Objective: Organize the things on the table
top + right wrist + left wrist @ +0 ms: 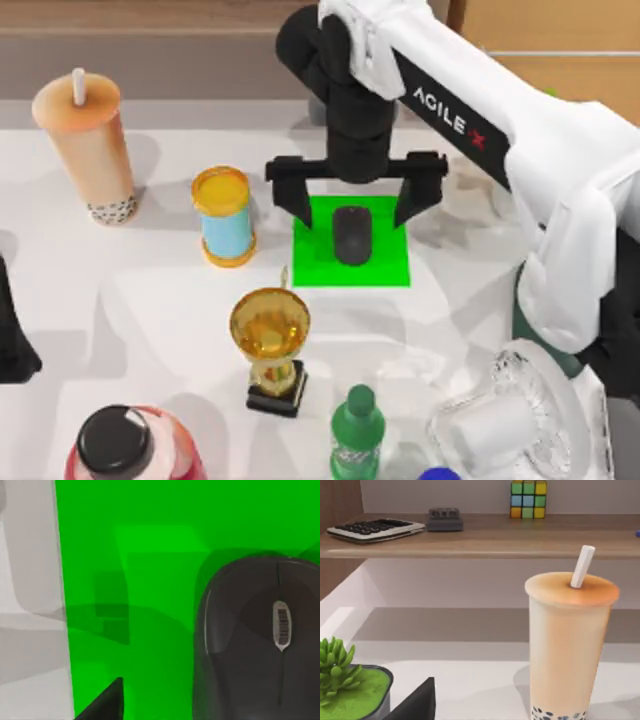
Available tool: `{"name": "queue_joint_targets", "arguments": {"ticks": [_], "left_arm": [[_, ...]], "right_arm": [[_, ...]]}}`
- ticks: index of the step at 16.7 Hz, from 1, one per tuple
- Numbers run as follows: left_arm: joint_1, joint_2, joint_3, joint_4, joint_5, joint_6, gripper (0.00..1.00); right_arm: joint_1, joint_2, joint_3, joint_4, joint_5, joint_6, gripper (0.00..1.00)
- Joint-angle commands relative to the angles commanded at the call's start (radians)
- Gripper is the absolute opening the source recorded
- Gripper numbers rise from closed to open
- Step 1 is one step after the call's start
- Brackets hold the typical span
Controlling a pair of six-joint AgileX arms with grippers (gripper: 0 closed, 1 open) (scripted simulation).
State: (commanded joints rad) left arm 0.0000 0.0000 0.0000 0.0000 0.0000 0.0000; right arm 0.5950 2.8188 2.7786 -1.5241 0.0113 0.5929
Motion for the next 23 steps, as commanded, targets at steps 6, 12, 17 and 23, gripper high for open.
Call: {"name": "queue_joint_targets", "arguments": {"ticks": [6,12,17,23], "left_arm": [[0.0,0.0,0.0,0.0,0.0,0.0,1.0],[0.0,0.0,0.0,0.0,0.0,0.0,1.0],[0.0,0.0,0.0,0.0,0.0,0.0,1.0],[0.0,0.0,0.0,0.0,0.0,0.0,1.0]], "right_arm": [[-0.009,-0.025,-0.009,0.01,0.001,-0.004,1.0],[-0.055,-0.26,-0.129,0.099,0.004,-0.051,1.0],[-0.132,-0.552,-0.346,0.18,0.011,-0.103,1.0],[-0.237,-0.95,-0.775,0.278,0.014,-0.149,1.0]]}}
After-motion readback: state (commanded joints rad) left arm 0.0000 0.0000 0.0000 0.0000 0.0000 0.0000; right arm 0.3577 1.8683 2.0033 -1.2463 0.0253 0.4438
